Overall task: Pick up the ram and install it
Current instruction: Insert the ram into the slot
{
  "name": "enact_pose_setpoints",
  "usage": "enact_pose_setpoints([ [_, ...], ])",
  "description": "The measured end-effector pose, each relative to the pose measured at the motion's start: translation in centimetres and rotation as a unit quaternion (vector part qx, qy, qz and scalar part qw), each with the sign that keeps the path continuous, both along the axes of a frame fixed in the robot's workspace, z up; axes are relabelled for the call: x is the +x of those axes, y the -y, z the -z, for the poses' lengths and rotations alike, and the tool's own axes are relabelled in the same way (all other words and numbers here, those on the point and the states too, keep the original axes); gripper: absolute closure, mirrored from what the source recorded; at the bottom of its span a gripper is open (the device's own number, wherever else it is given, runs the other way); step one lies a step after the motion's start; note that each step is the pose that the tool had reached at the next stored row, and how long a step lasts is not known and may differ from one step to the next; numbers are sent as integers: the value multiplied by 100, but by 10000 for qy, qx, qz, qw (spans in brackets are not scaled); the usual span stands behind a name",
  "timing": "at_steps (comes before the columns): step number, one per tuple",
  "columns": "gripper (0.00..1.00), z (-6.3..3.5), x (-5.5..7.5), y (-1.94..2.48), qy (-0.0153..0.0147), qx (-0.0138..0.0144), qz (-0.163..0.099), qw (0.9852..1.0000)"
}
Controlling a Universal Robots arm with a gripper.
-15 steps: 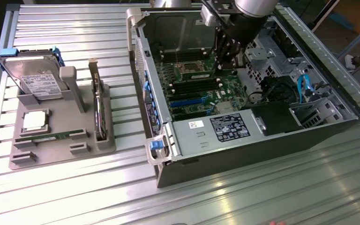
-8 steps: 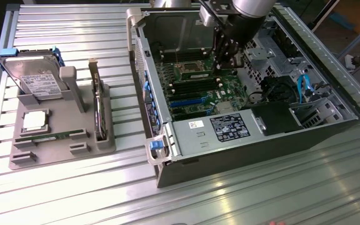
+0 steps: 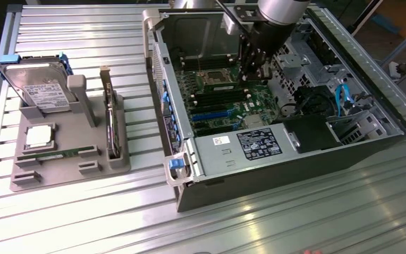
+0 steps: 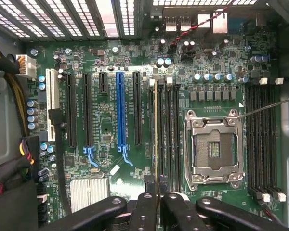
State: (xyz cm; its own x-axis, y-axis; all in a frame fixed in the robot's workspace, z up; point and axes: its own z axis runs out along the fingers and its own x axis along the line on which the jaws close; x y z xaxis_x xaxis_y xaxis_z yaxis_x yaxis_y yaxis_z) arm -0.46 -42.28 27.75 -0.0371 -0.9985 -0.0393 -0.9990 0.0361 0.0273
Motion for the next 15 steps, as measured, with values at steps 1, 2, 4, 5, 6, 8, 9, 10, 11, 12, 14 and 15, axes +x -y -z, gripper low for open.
enact_pose_setpoints([
  [1, 88, 13, -2, 0, 4, 1, 1, 10000],
  [2, 88, 17, -3, 0, 4, 0, 0, 10000],
  [4, 88, 18, -4, 0, 4, -1, 1, 10000],
  [5, 88, 19, -3, 0, 4, 0, 1, 10000],
  [6, 88, 20, -3, 0, 4, 0, 1, 10000],
  [8, 88, 21, -3, 0, 5, -13, 1, 10000],
  [9, 88, 20, -3, 0, 4, -25, 1, 10000],
  [10, 88, 19, -3, 0, 4, -26, 1, 10000],
  [11, 88, 21, -3, 0, 4, -27, 1, 10000],
  [12, 88, 26, -3, -2, 5, -26, 0, 10000],
  [14, 88, 43, -4, -3, 7, -26, 1, 10000],
  [15, 88, 57, -4, -5, 8, -26, 0, 10000],
])
